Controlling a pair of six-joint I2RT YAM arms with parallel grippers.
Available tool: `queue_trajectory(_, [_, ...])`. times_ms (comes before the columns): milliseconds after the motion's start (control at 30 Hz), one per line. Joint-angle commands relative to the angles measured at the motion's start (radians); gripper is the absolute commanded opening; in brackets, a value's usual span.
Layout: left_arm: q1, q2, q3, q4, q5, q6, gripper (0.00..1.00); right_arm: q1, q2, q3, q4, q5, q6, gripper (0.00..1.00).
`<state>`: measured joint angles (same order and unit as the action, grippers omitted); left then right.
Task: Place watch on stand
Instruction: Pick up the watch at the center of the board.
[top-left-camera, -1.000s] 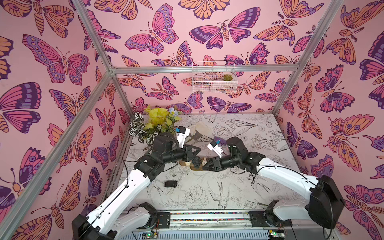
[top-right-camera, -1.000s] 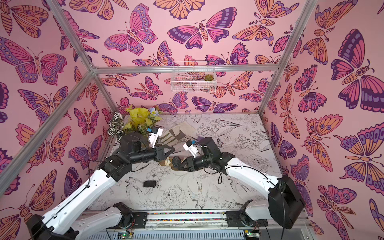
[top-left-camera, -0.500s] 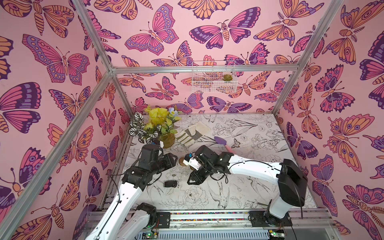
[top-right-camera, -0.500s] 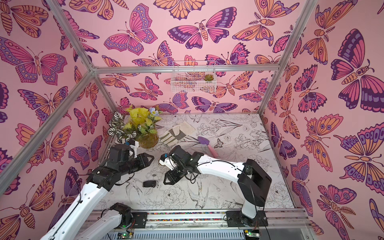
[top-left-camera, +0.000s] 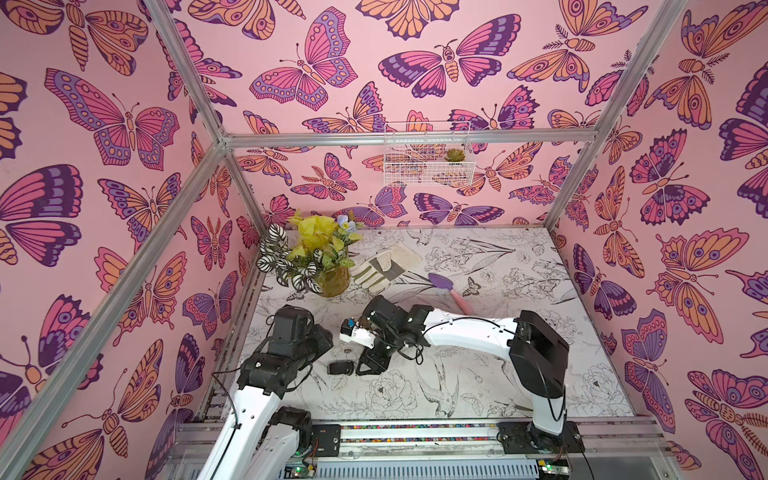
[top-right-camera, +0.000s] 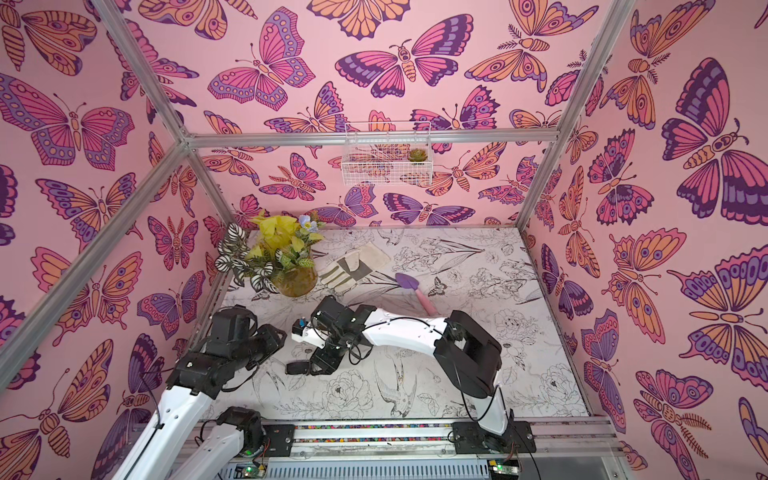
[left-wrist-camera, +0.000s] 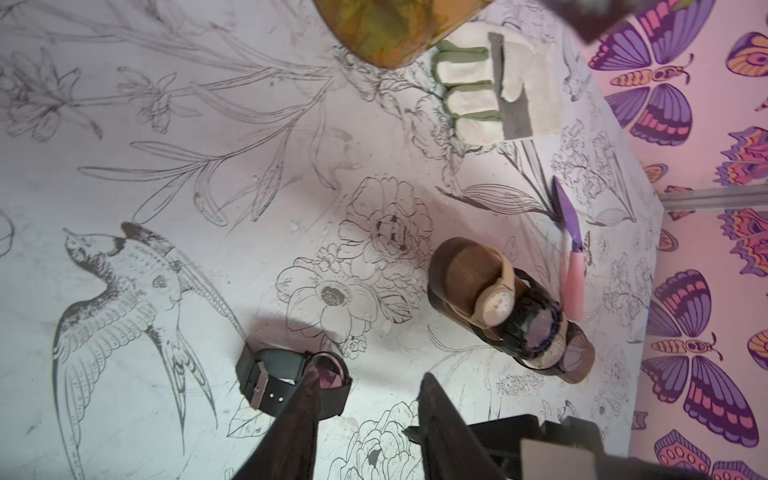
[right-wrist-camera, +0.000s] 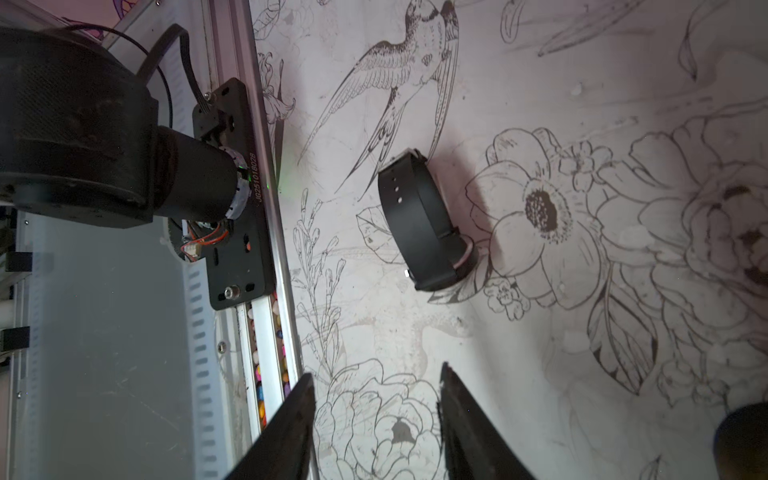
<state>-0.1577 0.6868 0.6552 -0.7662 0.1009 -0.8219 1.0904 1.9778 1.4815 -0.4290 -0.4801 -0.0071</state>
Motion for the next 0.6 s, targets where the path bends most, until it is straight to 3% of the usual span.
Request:
queue_trajectory(0, [0.046, -0.015, -0.037, -0.024, 0.019, -0.033, 0.42, 0.002, 0.068, 0.092, 0.008, -0.006, -0.065, 0.49])
queue_trajectory(300, [0.129, -0.033, -0.087, -0.004, 0.090, -0.023, 0.43, 0.010, 0.231, 0.250, -0.022, -0.032, -0.063, 0.48])
queue_trajectory(567, [0.171, -0.005, -0.100, 0.034, 0.151, 0.003, 0.43, 0.017, 0.257, 0.242, -0.024, -0.069, -0.061, 0.46])
